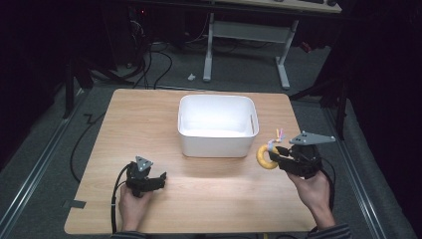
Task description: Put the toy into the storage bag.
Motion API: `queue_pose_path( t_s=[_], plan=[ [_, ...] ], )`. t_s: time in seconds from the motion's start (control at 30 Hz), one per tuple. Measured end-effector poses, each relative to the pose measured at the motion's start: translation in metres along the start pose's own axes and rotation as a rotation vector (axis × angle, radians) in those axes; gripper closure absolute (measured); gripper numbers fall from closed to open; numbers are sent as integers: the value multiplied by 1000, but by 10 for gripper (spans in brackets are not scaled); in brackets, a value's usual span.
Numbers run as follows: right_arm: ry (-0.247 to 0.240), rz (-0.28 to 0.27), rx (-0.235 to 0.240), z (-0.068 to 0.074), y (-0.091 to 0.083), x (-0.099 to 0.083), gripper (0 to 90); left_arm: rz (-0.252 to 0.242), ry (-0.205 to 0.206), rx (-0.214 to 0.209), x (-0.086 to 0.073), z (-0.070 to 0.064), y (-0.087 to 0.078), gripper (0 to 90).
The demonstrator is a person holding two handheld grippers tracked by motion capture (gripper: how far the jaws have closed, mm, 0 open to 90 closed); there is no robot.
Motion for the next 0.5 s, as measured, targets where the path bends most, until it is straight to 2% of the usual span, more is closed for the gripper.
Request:
queue_pose_path(
  t_s=[0.1,0.27,0.5],
  plan=[
    [-22,-26,-4,1,-4,11,661,0,1,-1,0,0,0,165],
    [-50,-12,-17,0,-2,25,661,-1,-1,0,0,0,0,167],
    [-70,-28,-35,-4,3,60,661,0,0,0,0,0,0,166]
  ],
)
Point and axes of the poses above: each handheld gripper's, and its own axes: y roughly forward along the jaws, x roughly out of its top, z roughly to its left, the point moved 7 cm from there along y, roughly forward along the jaws, and after that the axes turned 1 degree about x, right-handed, at the moved point
